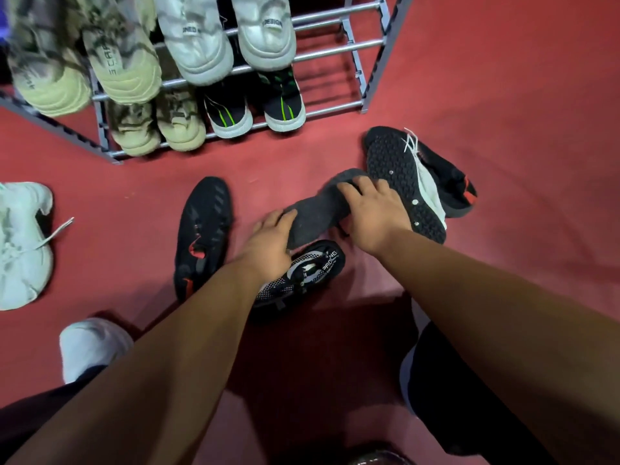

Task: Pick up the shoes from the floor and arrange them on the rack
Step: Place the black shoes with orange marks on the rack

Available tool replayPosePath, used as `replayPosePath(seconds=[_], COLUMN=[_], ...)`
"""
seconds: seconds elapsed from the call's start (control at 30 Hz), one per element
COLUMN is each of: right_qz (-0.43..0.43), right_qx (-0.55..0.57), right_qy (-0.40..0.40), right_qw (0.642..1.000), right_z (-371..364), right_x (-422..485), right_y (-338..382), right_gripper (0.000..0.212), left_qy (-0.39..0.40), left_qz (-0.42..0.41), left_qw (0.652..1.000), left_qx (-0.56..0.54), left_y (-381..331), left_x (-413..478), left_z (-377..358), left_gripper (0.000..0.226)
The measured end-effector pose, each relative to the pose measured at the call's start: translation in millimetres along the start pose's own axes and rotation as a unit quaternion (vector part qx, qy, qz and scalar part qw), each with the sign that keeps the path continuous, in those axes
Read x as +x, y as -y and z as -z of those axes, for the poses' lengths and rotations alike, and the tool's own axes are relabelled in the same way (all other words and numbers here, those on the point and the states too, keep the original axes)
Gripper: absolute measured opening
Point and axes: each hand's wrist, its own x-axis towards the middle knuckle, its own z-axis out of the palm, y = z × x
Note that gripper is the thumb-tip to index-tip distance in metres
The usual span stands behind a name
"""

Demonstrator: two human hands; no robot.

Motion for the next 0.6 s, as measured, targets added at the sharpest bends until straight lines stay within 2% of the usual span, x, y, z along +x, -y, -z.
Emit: replayPosePath(seconds=[0.07, 0.13, 0.17, 0.23, 0.3, 0.37, 0.43, 0.47, 0.53, 0.6], right_qz=[0.006, 0.015, 0.015, 0.009, 0.001, -0.014, -0.018, -0.016, -0.019, -0.040], right_qx=[-0.013, -0.012, 0.005, 0.072, 0.116, 0.135, 0.145, 0.150, 0.150, 0.143], right_qy=[-0.027, -0.056, -0.056, -0.026, 0.016, 0.043, 0.031, 0.007, -0.058, -0.128], right_qw=[1.000, 0.998, 0.998, 0.997, 0.993, 0.990, 0.989, 0.989, 0.987, 0.980], right_z=[3, 8, 11, 16, 17, 14, 10, 7, 4, 5], right_x=[5, 12, 16, 24, 27, 22, 15, 13, 10, 8], right_y=[0, -1, -2, 1, 6, 13, 15, 13, 2, -16], right_gripper=[0.073, 0.068, 0.066, 0.063, 0.055, 0.048, 0.042, 0.039, 0.033, 0.031], left_qy=[0.005, -0.036, -0.073, -0.153, -0.168, -0.139, -0.142, -0.144, -0.138, -0.151], left_qz=[0.017, 0.057, 0.075, 0.122, 0.166, 0.190, 0.216, 0.226, 0.229, 0.195], left_qw=[0.983, 0.931, 0.906, 0.859, 0.828, 0.834, 0.860, 0.871, 0.905, 0.944], left_qx=[-0.184, -0.359, -0.410, -0.473, -0.509, -0.498, -0.440, -0.412, -0.330, -0.217], left_y=[12, 21, 22, 23, 22, 25, 32, 31, 18, 1], left_x=[-2, -3, -3, 0, 4, 10, 16, 14, 4, -3], left_z=[6, 18, 25, 39, 47, 47, 44, 44, 45, 43], left_gripper=[0.061, 0.027, 0.018, 0.020, 0.017, 0.018, 0.039, 0.044, 0.039, 0.044])
